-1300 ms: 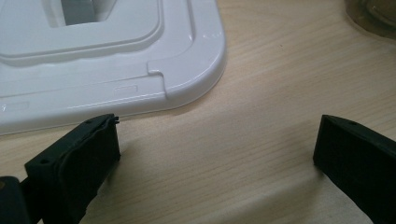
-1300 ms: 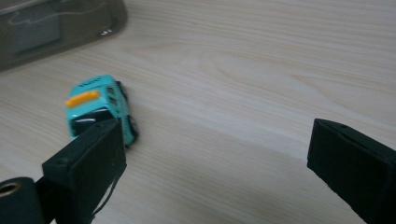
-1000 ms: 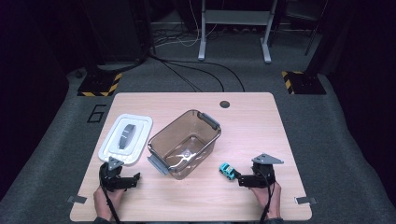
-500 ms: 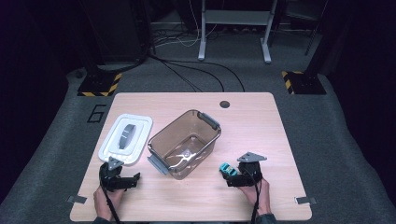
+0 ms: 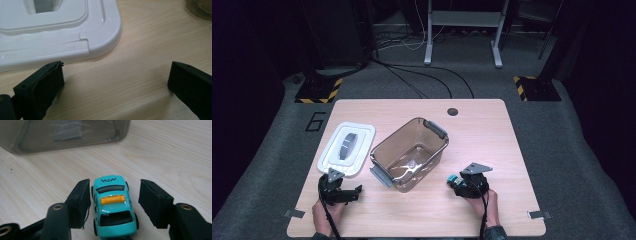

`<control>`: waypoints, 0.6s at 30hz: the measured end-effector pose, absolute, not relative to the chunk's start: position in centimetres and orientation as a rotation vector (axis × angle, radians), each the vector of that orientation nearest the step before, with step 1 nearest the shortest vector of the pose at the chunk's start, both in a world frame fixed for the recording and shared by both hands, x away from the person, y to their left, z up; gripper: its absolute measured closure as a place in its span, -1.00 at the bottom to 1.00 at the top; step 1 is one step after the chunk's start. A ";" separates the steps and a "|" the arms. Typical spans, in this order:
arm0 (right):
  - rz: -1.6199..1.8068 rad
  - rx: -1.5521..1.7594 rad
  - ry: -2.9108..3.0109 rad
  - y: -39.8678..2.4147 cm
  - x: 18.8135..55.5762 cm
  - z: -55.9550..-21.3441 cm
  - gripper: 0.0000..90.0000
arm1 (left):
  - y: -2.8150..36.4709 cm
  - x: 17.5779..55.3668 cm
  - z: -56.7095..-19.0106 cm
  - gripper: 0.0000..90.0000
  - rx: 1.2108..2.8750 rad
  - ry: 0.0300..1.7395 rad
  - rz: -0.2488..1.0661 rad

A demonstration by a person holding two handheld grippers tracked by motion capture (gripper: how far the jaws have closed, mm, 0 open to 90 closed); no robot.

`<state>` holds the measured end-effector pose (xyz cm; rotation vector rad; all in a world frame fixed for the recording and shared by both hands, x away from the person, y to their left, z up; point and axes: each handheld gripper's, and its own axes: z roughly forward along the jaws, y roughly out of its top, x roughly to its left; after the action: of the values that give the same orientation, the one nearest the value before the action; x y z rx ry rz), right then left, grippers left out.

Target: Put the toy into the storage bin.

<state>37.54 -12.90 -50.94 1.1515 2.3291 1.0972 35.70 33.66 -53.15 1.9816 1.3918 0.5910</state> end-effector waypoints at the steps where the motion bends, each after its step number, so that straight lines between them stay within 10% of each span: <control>1: 1.100 1.148 2.331 -12.9 37.5 -51.0 -0.02 | 33.7 35.7 -53.1 -1.00 1.988 1.392 0.584; 18: 1.105 1.097 2.332 -12.9 37.2 -51.4 0.20 | 33.7 35.7 -53.1 -0.99 1.989 1.389 0.583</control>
<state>37.23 -12.95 -51.38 1.0970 2.3319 1.1052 35.70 33.70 -53.10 1.9889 1.3894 0.5828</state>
